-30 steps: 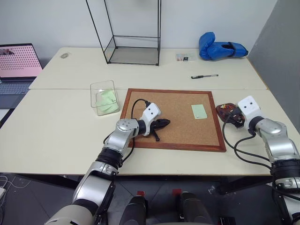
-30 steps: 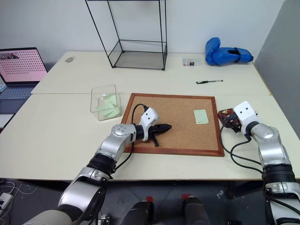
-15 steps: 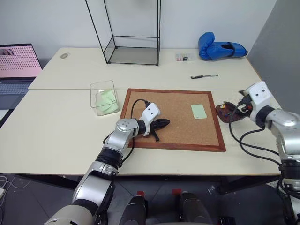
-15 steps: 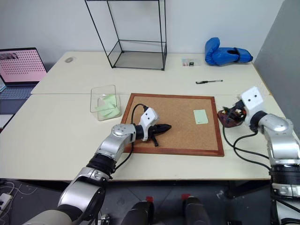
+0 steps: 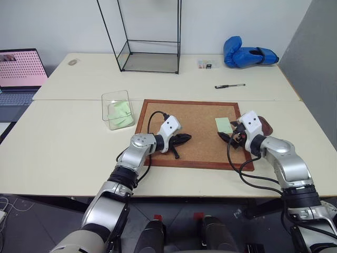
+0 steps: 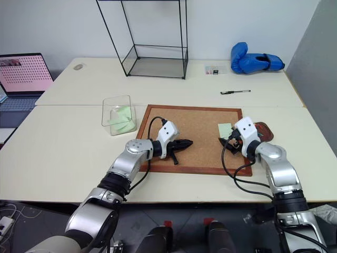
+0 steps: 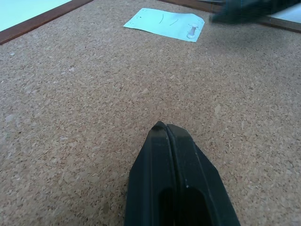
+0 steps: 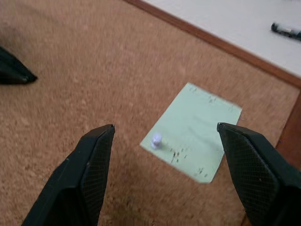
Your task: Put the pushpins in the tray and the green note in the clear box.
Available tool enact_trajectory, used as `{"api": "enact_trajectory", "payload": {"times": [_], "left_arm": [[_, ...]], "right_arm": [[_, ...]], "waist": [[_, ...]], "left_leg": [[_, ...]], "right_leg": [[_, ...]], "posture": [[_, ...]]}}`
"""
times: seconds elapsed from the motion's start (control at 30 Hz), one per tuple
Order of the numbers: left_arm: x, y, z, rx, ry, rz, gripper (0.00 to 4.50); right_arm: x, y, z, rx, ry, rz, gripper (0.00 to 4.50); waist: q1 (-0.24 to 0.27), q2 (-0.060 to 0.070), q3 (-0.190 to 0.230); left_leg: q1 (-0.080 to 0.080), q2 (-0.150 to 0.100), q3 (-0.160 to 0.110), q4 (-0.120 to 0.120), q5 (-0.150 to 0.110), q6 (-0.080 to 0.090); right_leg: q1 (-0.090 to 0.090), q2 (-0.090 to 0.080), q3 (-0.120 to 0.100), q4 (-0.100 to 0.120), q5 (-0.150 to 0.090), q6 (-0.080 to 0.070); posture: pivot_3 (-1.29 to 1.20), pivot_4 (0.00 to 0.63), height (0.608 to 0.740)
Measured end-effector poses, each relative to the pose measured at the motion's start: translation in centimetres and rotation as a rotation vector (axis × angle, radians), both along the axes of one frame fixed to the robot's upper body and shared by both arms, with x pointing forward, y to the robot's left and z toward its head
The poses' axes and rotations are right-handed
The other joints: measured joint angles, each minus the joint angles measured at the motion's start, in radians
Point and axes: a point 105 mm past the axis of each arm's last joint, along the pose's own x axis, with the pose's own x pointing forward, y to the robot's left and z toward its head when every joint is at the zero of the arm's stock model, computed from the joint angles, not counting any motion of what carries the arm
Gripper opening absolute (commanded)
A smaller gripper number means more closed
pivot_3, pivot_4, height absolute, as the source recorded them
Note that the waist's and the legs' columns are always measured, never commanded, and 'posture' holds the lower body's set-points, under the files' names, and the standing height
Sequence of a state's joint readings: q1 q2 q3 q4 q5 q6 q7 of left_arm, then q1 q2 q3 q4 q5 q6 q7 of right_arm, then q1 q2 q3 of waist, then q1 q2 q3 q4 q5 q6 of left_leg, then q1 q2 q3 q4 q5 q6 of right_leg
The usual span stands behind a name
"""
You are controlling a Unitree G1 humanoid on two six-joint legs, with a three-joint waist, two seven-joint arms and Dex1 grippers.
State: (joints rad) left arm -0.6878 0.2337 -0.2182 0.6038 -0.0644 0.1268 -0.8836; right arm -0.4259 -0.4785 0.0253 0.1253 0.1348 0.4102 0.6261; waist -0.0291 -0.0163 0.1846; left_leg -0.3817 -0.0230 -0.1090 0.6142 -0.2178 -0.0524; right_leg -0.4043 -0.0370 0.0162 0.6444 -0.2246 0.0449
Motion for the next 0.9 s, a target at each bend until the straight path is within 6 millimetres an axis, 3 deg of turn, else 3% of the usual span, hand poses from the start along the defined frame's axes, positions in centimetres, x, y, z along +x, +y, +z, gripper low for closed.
{"api": "enact_trajectory", "payload": {"times": [0.57, 0.8, 0.9], "left_arm": [[0.0, -0.1, 0.0, 0.0, -0.003, 0.002, 0.0], [0.0, -0.1, 0.0, 0.0, -0.005, 0.002, 0.0], [0.0, 0.0, 0.0, 0.001, -0.005, 0.002, 0.0]], "right_arm": [[0.9, 0.5, -1.0, 0.013, 0.006, -0.004, 0.17], [0.7, 0.8, -0.8, 0.019, 0.004, 0.009, 0.05], [0.5, 1.0, 0.3, 0.024, -0.028, 0.032, 0.05]], "waist": [[0.0, 0.0, 0.0], [0.0, 0.0, 0.0], [0.0, 0.0, 0.0]], "left_leg": [[0.0, 0.0, 0.0, 0.0, 0.0, 0.0], [0.0, 0.0, 0.0, 0.0, 0.0, 0.0], [0.0, 0.0, 0.0, 0.0, 0.0, 0.0]], "right_leg": [[0.0, 0.0, 0.0, 0.0, 0.0, 0.0], [0.0, 0.0, 0.0, 0.0, 0.0, 0.0], [0.0, 0.0, 0.0, 0.0, 0.0, 0.0]], "posture": [[0.0, 0.15, 0.74], [0.0, 0.15, 0.74], [0.0, 0.15, 0.74]]}}
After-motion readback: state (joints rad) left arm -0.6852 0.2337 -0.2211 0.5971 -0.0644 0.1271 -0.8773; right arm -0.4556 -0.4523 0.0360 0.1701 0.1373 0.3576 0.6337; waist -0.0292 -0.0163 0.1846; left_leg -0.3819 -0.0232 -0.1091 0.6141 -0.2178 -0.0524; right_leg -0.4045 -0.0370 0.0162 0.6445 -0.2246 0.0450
